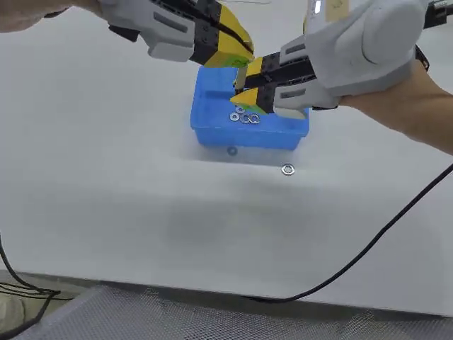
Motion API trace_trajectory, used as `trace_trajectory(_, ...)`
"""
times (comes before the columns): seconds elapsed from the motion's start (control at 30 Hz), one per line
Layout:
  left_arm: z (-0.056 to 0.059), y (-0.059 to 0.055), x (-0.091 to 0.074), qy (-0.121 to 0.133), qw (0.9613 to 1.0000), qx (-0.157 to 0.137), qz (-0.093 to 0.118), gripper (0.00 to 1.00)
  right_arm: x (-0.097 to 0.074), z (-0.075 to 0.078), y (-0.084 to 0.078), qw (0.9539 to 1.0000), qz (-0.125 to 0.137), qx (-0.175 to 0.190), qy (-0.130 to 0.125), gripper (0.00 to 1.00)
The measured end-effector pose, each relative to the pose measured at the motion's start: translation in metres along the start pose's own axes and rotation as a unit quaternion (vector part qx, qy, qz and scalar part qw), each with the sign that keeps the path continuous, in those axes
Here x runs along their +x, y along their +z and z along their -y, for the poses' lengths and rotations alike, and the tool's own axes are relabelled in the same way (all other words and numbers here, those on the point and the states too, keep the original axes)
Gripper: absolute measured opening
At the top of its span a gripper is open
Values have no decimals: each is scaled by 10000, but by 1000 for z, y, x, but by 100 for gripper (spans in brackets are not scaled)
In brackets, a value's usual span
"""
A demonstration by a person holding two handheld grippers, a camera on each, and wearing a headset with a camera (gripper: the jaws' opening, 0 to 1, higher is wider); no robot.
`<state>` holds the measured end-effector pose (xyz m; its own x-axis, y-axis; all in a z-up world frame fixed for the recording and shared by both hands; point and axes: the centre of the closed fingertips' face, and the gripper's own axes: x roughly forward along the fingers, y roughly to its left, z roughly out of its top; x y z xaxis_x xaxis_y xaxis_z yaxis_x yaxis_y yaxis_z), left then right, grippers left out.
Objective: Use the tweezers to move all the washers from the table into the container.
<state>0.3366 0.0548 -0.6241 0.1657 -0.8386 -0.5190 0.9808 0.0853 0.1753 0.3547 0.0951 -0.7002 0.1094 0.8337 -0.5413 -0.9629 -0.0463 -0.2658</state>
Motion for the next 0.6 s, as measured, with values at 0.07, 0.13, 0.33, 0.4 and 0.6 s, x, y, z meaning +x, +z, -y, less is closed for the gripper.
trace_trajectory(0.07,6,1,0,0,10000,-21,34,5,-2,-6,1,10000,3,4,-2,11)
trace_trajectory(0.13,11,1,1,-16,10000,-49,40,5,-2,-9,0,10000,-3,16,21,11)
trace_trajectory(0.33,23,-2,-1,-10,9999,-113,58,5,-1,-21,0,9999,43,123,68,11)
trace_trajectory(0.4,25,-3,-2,-12,9998,-164,84,5,0,-26,1,9998,56,143,116,11)
trace_trajectory(0.6,30,-10,-3,41,9995,-276,130,5,5,-37,1,9996,61,182,208,11)
